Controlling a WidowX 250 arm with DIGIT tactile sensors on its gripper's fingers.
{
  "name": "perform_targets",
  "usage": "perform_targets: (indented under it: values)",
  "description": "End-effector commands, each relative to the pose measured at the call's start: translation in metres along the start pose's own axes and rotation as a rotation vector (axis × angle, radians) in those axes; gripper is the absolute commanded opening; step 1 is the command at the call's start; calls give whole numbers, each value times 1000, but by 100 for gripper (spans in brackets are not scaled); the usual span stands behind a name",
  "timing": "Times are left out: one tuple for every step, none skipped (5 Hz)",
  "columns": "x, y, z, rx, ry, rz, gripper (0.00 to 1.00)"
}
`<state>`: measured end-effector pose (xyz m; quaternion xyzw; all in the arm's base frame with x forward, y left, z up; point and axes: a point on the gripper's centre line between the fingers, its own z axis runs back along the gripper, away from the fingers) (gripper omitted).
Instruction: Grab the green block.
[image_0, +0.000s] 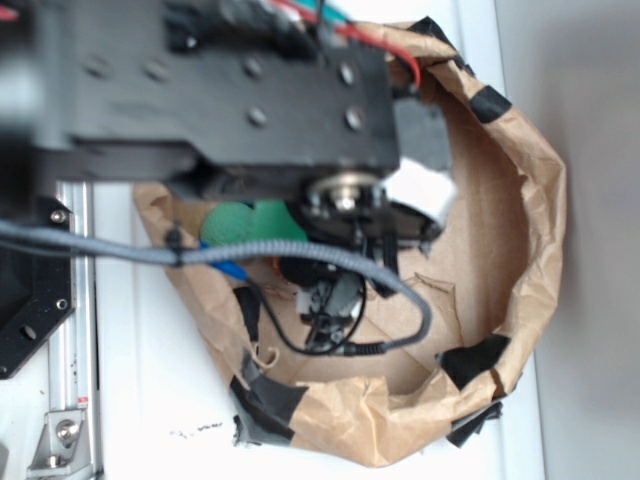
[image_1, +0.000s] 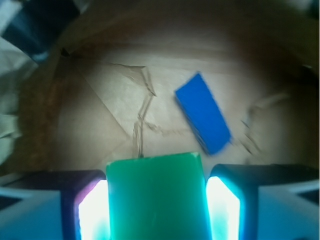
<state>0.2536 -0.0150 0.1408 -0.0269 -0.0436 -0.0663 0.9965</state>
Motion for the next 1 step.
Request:
perform_targets:
  values:
    - [2,6,49,-22,-90,125,0]
